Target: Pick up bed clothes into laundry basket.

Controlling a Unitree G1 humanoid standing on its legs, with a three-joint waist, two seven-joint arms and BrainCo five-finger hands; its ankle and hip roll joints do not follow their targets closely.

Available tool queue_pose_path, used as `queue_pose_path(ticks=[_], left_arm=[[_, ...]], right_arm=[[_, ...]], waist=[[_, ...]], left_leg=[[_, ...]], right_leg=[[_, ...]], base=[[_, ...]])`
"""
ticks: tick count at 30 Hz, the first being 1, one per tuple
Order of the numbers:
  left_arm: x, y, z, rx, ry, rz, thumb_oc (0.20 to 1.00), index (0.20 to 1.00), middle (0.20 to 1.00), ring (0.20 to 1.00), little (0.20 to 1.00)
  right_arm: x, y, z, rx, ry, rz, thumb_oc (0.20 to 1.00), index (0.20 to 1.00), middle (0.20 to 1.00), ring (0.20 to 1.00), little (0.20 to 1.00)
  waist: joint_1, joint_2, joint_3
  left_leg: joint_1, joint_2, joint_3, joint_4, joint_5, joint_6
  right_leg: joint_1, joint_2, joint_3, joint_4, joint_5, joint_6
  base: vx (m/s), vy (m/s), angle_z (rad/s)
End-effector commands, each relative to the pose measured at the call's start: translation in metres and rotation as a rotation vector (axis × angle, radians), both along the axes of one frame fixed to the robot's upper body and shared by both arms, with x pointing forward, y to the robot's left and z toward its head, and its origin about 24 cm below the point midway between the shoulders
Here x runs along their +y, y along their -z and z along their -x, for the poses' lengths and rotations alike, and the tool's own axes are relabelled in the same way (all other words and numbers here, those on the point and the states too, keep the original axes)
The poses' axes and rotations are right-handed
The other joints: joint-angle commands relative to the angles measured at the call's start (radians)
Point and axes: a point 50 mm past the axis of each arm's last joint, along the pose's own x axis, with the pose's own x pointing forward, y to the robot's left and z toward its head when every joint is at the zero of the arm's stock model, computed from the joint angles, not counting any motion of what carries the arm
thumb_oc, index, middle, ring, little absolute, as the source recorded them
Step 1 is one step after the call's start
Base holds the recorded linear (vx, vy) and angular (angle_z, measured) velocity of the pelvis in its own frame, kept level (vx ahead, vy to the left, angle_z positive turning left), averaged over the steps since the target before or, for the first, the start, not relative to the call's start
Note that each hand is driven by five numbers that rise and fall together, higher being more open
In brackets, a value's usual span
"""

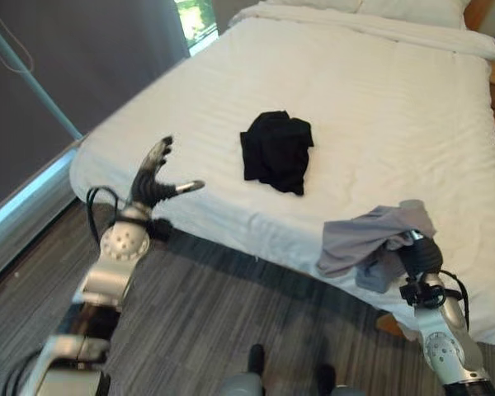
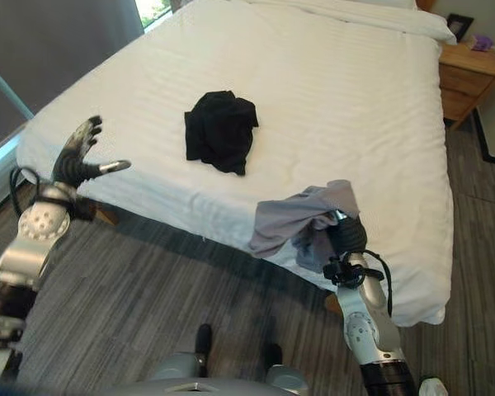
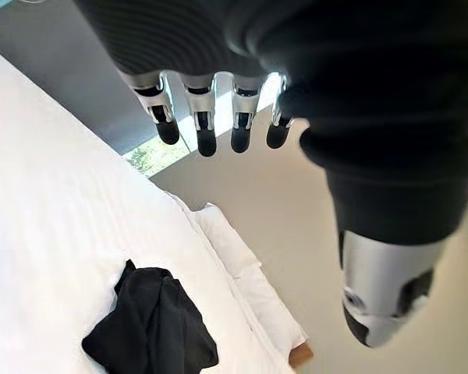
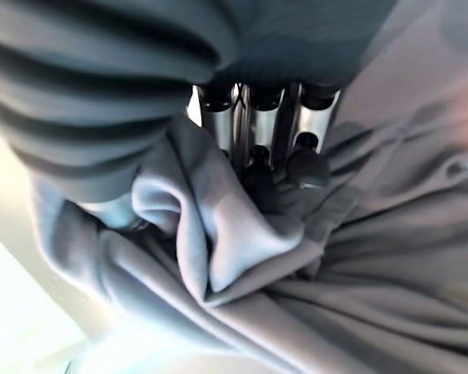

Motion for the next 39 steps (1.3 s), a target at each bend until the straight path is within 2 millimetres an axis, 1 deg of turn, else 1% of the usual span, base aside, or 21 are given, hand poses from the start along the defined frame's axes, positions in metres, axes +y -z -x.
queue_pose_path(ticks=[1, 2, 4, 5, 6, 11, 12, 15, 16, 17, 18, 19, 21, 22, 23, 25, 27, 31, 32, 35, 39], left_arm=[[0.013, -0.057, -0.015, -0.143, -0.101, -0.091, 1.000, 1.000, 1.000, 1.000, 1.000], [0.012, -0.058, -0.016, -0.145, -0.099, -0.093, 1.000, 1.000, 1.000, 1.000, 1.000], [0.009, -0.075, -0.026, -0.168, -0.125, -0.128, 1.000, 1.000, 1.000, 1.000, 1.000], [0.002, -0.092, -0.034, -0.187, -0.140, -0.199, 1.000, 1.000, 1.000, 1.000, 1.000], [0.000, -0.094, -0.035, -0.190, -0.137, -0.202, 1.000, 1.000, 1.000, 1.000, 1.000], [-0.016, -0.147, -0.048, -0.256, -0.176, -0.342, 1.000, 1.000, 1.000, 1.000, 1.000], [-0.016, -0.167, -0.047, -0.285, -0.211, -0.391, 1.000, 1.000, 1.000, 1.000, 1.000], [-0.015, -0.178, -0.047, -0.289, -0.234, -0.420, 1.000, 1.000, 1.000, 1.000, 1.000], [-0.014, -0.206, -0.041, -0.342, -0.279, -0.480, 1.000, 1.000, 1.000, 1.000, 1.000], [-0.015, -0.206, -0.041, -0.343, -0.279, -0.481, 1.000, 1.000, 1.000, 1.000, 1.000], [-0.014, -0.216, -0.038, -0.361, -0.296, -0.489, 1.000, 1.000, 1.000, 1.000, 1.000], [-0.003, -0.226, -0.033, -0.386, -0.329, -0.423, 1.000, 1.000, 1.000, 1.000, 1.000], [0.003, -0.228, -0.031, -0.381, -0.354, -0.412, 1.000, 1.000, 1.000, 1.000, 1.000], [0.014, -0.238, -0.023, -0.395, -0.402, -0.422, 1.000, 1.000, 1.000, 1.000, 1.000], [0.014, -0.239, -0.023, -0.395, -0.402, -0.424, 1.000, 1.000, 1.000, 1.000, 1.000], [0.028, -0.245, -0.016, -0.398, -0.456, -0.381, 1.000, 1.000, 1.000, 1.000, 1.000], [0.034, -0.244, -0.014, -0.387, -0.478, -0.369, 1.000, 1.000, 1.000, 1.000, 1.000], [0.029, -0.256, -0.011, -0.425, -0.481, -0.366, 1.000, 1.000, 1.000, 1.000, 1.000], [0.023, -0.258, -0.013, -0.435, -0.470, -0.367, 1.000, 1.000, 1.000, 1.000, 1.000], [0.016, -0.265, -0.012, -0.458, -0.462, -0.380, 1.000, 1.000, 1.000, 1.000, 1.000], [0.008, -0.257, -0.020, -0.447, -0.429, -0.370, 1.000, 1.000, 1.000, 1.000, 1.000]], right_arm=[[0.009, -0.038, -0.002, -0.194, -0.083, -0.031, 0.200, 0.200, 0.200, 0.200, 0.200], [0.009, -0.038, -0.003, -0.195, -0.081, -0.033, 0.200, 0.200, 0.200, 0.200, 0.200], [0.012, -0.040, -0.005, -0.203, -0.098, -0.041, 0.200, 0.200, 0.200, 0.200, 0.200], [0.013, -0.042, -0.007, -0.210, -0.110, -0.041, 0.200, 0.200, 0.200, 0.200, 0.200], [0.013, -0.042, -0.008, -0.213, -0.107, -0.045, 0.200, 0.200, 0.200, 0.200, 0.200], [0.020, -0.048, -0.012, -0.235, -0.141, -0.038, 0.200, 0.200, 0.200, 0.200, 0.200], [0.022, -0.048, -0.011, -0.235, -0.148, -0.047, 0.200, 0.200, 0.200, 0.200, 0.200], [0.021, -0.047, -0.010, -0.236, -0.145, -0.049, 0.200, 0.200, 0.200, 0.200, 0.200], [0.015, -0.043, -0.007, -0.222, -0.124, -0.038, 0.200, 0.200, 0.200, 0.200, 0.200], [0.015, -0.043, -0.007, -0.223, -0.124, -0.040, 0.200, 0.200, 0.200, 0.200, 0.200], [0.013, -0.042, -0.007, -0.221, -0.114, -0.035, 0.200, 0.200, 0.200, 0.200, 0.200], [0.013, -0.040, -0.006, -0.216, -0.108, -0.033, 0.200, 0.200, 0.200, 0.200, 0.200], [0.013, -0.039, -0.006, -0.213, -0.105, -0.032, 0.200, 0.200, 0.200, 0.200, 0.200], [0.014, -0.039, -0.005, -0.214, -0.103, -0.032, 0.200, 0.200, 0.200, 0.200, 0.200], [0.014, -0.039, -0.005, -0.215, -0.103, -0.033, 0.200, 0.200, 0.200, 0.200, 0.200], [0.011, -0.037, -0.003, -0.214, -0.091, -0.034, 0.200, 0.200, 0.200, 0.200, 0.200], [0.010, -0.037, -0.001, -0.215, -0.081, -0.042, 0.200, 0.200, 0.200, 0.200, 0.200], [0.010, -0.037, 0.001, -0.224, -0.073, -0.054, 0.200, 0.200, 0.200, 0.200, 0.200], [0.010, -0.037, 0.001, -0.228, -0.075, -0.039, 0.200, 0.200, 0.200, 0.200, 0.200], [0.009, -0.039, 0.001, -0.238, -0.069, -0.039, 0.200, 0.200, 0.200, 0.200, 0.200], [0.012, -0.037, 0.003, -0.236, -0.071, -0.058, 0.200, 0.200, 0.200, 0.200, 0.200]], waist=[[-0.055, -0.077, -0.030], [-0.051, -0.079, -0.029], [-0.066, -0.095, -0.017], [-0.074, -0.109, -0.005], [-0.070, -0.112, -0.005], [-0.109, -0.152, 0.051], [-0.128, -0.166, 0.068], [-0.136, -0.177, 0.076], [-0.159, -0.196, 0.093], [-0.159, -0.197, 0.092], [-0.167, -0.208, 0.099], [-0.181, -0.224, 0.112], [-0.188, -0.233, 0.114], [-0.199, -0.253, 0.127], [-0.200, -0.254, 0.125], [-0.210, -0.280, 0.144], [-0.215, -0.286, 0.152], [-0.223, -0.292, 0.179], [-0.223, -0.292, 0.195], [-0.224, -0.290, 0.205], [-0.224, -0.289, 0.215]], left_leg=[[-0.036, 0.014, -0.018, 0.060, -0.049, 0.005], [-0.037, 0.014, -0.016, 0.061, -0.050, 0.005], [-0.050, 0.019, -0.003, 0.058, -0.052, 0.009], [-0.065, 0.021, 0.002, 0.061, -0.052, 0.011], [-0.068, 0.021, 0.002, 0.062, -0.052, 0.011], [-0.137, 0.032, 0.014, 0.084, -0.049, 0.012], [-0.162, 0.037, 0.021, 0.088, -0.047, 0.012], [-0.178, 0.042, 0.027, 0.091, -0.046, 0.011], [-0.210, 0.049, 0.034, 0.094, -0.040, 0.009], [-0.213, 0.049, 0.034, 0.095, -0.040, 0.009], [-0.230, 0.054, 0.036, 0.100, -0.038, 0.008], [-0.248, 0.061, 0.047, 0.100, -0.036, 0.008], [-0.258, 0.064, 0.052, 0.101, -0.035, 0.007], [-0.283, 0.069, 0.060, 0.110, -0.034, 0.008], [-0.288, 0.069, 0.060, 0.112, -0.035, 0.008], [-0.328, 0.075, 0.062, 0.121, -0.036, 0.006], [-0.347, 0.073, 0.057, 0.121, -0.029, 0.006], [-0.392, 0.070, 0.039, 0.070, 0.013, 0.002], [-0.410, 0.071, 0.028, 0.024, 0.043, -0.003], [-0.435, 0.068, 0.013, 0.005, 0.057, -0.006], [-0.468, 0.063, -0.009, 0.001, 0.061, -0.005]], right_leg=[[0.023, -0.006, 0.037, 0.025, -0.053, 0.028], [0.021, -0.006, 0.038, 0.025, -0.053, 0.028], [-0.007, -0.004, 0.048, 0.024, -0.043, 0.036], [-0.031, -0.001, 0.055, 0.022, -0.035, 0.039], [-0.033, -0.001, 0.055, 0.022, -0.034, 0.039], [-0.113, 0.005, 0.070, 0.021, 0.002, 0.054], [-0.142, 0.010, 0.076, 0.018, 0.018, 0.059], [-0.162, 0.013, 0.079, 0.017, 0.027, 0.062], [-0.202, 0.018, 0.081, 0.017, 0.044, 0.070], [-0.204, 0.018, 0.080, 0.017, 0.045, 0.071], [-0.221, 0.020, 0.081, 0.017, 0.053, 0.075], [-0.248, 0.027, 0.086, 0.017, 0.067, 0.079], [-0.263, 0.030, 0.090, 0.017, 0.075, 0.080], [-0.291, 0.038, 0.094, 0.017, 0.088, 0.084], [-0.295, 0.038, 0.094, 0.017, 0.088, 0.084], [-0.332, 0.044, 0.091, 0.017, 0.101, 0.087], [-0.348, 0.045, 0.084, 0.017, 0.105, 0.087], [-0.401, 0.047, 0.058, 0.017, 0.114, 0.091], [-0.431, 0.047, 0.043, 0.017, 0.115, 0.093], [-0.459, 0.048, 0.027, 0.017, 0.118, 0.095], [-0.491, 0.049, 0.014, 0.017, 0.124, 0.097]], base=[[0.03, 0.064, -0.31], [0.01, 0.053, -0.28], [0.00, 0.050, -0.24], [-0.01, 0.040, -0.37], [-0.03, 0.033, -0.31], [-0.08, 0.030, -0.12], [-0.07, 0.030, -0.20], [-0.06, 0.025, -0.22], [-0.06, 0.025, -0.09], [-0.09, 0.030, -0.09], [-0.09, 0.031, -0.11], [-0.11, 0.039, -0.18], [-0.08, 0.024, -0.18], [-0.06, 0.008, -0.13], [-0.08, 0.017, -0.13], [-0.06, 0.010, -0.17], [-0.06, 0.005, -0.15], [-0.05, -0.008, 0.03], [-0.02, -0.019, 0.16], [-0.02, -0.023, 0.23], [0.00, -0.019, 0.14]])
